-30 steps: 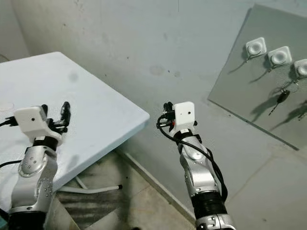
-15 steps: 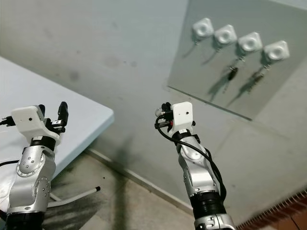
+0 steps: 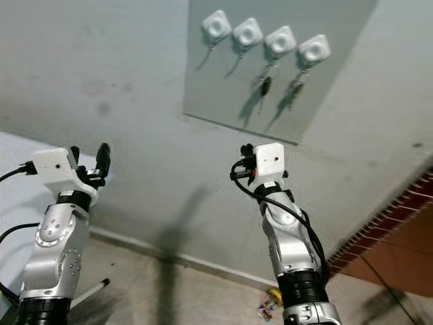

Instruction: Hang keys on a hook

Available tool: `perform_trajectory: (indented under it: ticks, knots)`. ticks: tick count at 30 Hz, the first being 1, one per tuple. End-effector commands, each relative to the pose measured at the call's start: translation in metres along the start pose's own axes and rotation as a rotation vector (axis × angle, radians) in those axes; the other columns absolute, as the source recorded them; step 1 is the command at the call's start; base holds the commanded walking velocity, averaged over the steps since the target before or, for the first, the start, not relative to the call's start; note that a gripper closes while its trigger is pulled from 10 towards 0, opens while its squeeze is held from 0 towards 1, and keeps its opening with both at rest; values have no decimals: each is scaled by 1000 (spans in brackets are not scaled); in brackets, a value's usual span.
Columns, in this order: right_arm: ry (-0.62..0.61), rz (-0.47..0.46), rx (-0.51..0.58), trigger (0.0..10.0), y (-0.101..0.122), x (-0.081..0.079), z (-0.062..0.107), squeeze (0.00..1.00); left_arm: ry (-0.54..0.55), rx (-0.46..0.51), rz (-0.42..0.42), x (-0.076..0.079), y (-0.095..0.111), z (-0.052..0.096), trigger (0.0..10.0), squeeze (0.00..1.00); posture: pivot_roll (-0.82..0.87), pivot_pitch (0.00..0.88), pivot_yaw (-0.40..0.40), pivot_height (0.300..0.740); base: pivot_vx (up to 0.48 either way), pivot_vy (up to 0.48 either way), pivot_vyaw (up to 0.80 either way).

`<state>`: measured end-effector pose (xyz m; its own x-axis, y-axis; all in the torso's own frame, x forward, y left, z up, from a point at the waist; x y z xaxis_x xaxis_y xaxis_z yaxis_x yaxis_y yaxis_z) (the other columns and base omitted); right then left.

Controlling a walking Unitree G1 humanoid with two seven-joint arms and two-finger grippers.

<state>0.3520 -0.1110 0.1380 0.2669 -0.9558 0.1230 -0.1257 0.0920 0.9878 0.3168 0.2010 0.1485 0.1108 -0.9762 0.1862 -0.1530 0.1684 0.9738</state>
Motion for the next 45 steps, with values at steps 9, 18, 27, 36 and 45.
perform_trajectory:
  ticks: [9,18,27,36,45]
  knots:
    - [-4,-2,-3,10000,1,6,2,0,-120,-46,-82,21,-8,5,10000,0,-59,26,-65,740,0,0,-159]
    - [90,25,7,10000,-2,-6,9,0,-242,-90,-112,40,-19,16,10000,0,-75,17,-40,740,0,0,0]
    - [114,33,0,10000,-6,-11,11,0,-261,-105,-99,39,-20,17,10000,0,-79,13,-26,740,0,0,0]
    - [88,18,7,10000,-5,-8,11,0,-221,-101,-76,34,-17,13,10000,0,-86,9,-8,740,0,0,0]
    - [65,16,24,10000,0,-4,10,0,-226,-106,-50,34,-14,6,10000,0,-99,2,-1,740,0,0,0]
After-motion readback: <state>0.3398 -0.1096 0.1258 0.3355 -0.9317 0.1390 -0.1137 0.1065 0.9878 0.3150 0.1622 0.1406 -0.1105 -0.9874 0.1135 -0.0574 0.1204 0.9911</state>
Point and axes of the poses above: a point about 5 cm out from each wrist's last joint towards the gripper, its own z axis pointing back from the gripper into the wrist, its own y axis along the axis of the wrist's last joint, x = y × z, the point moved 2 cm from there along -z, pointing out of the wrist towards the gripper, and after that the axes turned 5 degrees about z, right-handed, at the moved point
